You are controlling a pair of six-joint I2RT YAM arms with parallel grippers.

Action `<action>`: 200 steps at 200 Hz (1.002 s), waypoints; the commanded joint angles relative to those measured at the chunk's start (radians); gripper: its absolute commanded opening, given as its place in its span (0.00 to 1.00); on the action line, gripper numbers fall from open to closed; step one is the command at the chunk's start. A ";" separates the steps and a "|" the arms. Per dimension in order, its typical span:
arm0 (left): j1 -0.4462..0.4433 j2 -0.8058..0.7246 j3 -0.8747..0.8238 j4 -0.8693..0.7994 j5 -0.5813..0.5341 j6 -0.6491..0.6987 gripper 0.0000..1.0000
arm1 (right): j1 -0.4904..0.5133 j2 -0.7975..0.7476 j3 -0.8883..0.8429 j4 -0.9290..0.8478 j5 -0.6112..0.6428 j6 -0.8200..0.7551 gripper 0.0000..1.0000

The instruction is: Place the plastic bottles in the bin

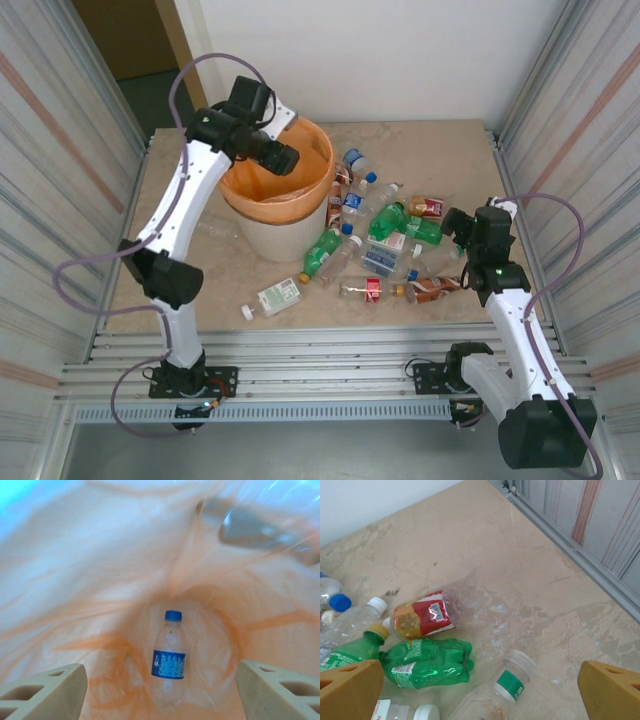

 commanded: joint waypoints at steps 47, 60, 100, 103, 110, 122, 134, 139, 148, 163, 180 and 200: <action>-0.002 -0.329 -0.227 0.292 -0.021 -0.106 0.83 | 0.009 -0.013 -0.007 0.001 0.016 0.001 0.98; 0.001 -0.395 -0.296 0.356 -0.043 -0.128 0.85 | 0.009 -0.011 -0.006 -0.002 0.017 0.002 0.98; 0.033 -0.590 -0.514 0.535 -0.141 -0.196 0.99 | 0.009 -0.006 0.001 -0.009 0.021 0.005 0.98; 0.037 -0.605 -0.530 0.545 -0.148 -0.201 0.99 | 0.009 -0.006 0.002 -0.011 0.023 0.005 0.98; 0.048 -0.634 -0.562 0.565 -0.163 -0.217 0.99 | 0.009 -0.005 0.002 -0.013 0.025 0.005 0.98; 0.077 -0.684 -0.614 0.592 -0.185 -0.247 0.99 | 0.009 -0.003 0.005 -0.014 0.024 0.006 0.98; 0.115 -0.731 -0.667 0.611 -0.202 -0.290 0.99 | 0.007 -0.002 0.008 -0.016 0.023 0.004 0.98; 0.135 -0.750 -0.685 0.617 -0.206 -0.311 0.99 | 0.009 -0.001 0.007 -0.015 0.022 0.005 0.98; 0.173 -0.779 -0.724 0.624 -0.203 -0.349 0.99 | 0.009 0.002 0.009 -0.018 0.022 0.006 0.98; 0.247 -0.824 -0.782 0.629 -0.182 -0.423 0.99 | 0.010 0.006 0.012 -0.019 0.020 0.009 0.98; 0.327 -0.857 -0.843 0.625 -0.128 -0.499 0.99 | 0.010 0.012 0.014 -0.020 0.016 0.011 0.98; 0.400 -0.877 -0.910 0.614 -0.074 -0.577 0.99 | 0.012 0.018 0.019 -0.025 0.015 0.012 0.98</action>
